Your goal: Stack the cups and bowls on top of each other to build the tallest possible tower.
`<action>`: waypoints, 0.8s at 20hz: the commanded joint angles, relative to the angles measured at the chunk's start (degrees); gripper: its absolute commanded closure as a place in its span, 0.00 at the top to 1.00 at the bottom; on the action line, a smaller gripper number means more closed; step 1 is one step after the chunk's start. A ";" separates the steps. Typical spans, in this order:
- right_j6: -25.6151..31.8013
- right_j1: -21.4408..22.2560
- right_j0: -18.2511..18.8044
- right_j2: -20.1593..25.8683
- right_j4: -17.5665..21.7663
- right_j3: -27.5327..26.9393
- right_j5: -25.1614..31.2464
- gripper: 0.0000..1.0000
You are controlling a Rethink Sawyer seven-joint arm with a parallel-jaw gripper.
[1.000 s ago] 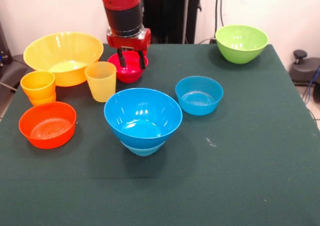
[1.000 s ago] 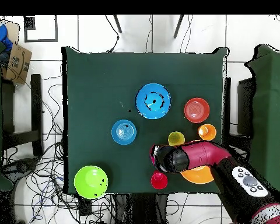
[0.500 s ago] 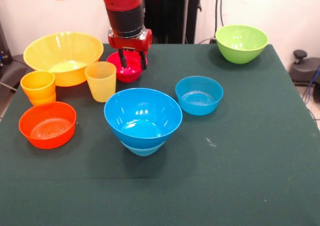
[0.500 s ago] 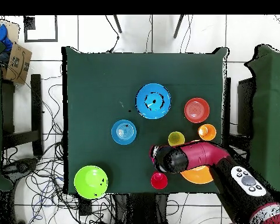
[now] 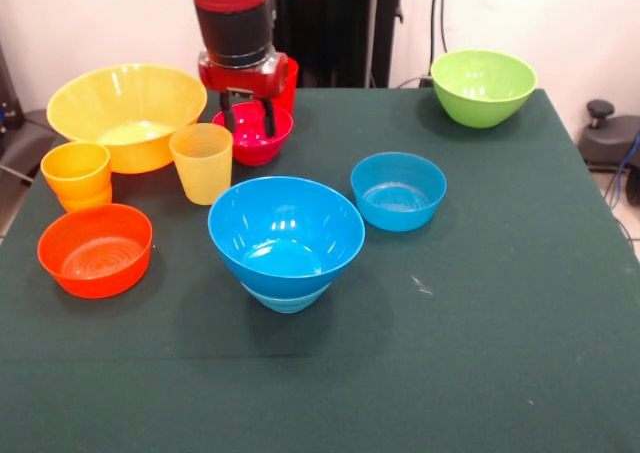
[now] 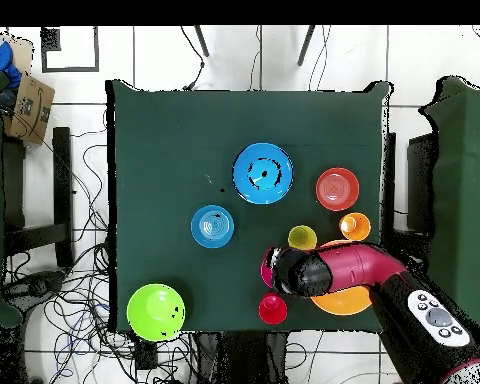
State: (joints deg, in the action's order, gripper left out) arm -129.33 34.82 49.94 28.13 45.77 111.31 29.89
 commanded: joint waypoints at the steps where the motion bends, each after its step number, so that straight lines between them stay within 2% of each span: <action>1: 11.31 3.01 0.73 0.24 1.67 -3.21 5.67 1.00; 16: 13.36 6.51 3.80 2.19 0.99 -1.01 8.20 1.00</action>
State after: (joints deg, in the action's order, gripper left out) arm -129.33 40.56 54.37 28.16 45.78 111.35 32.53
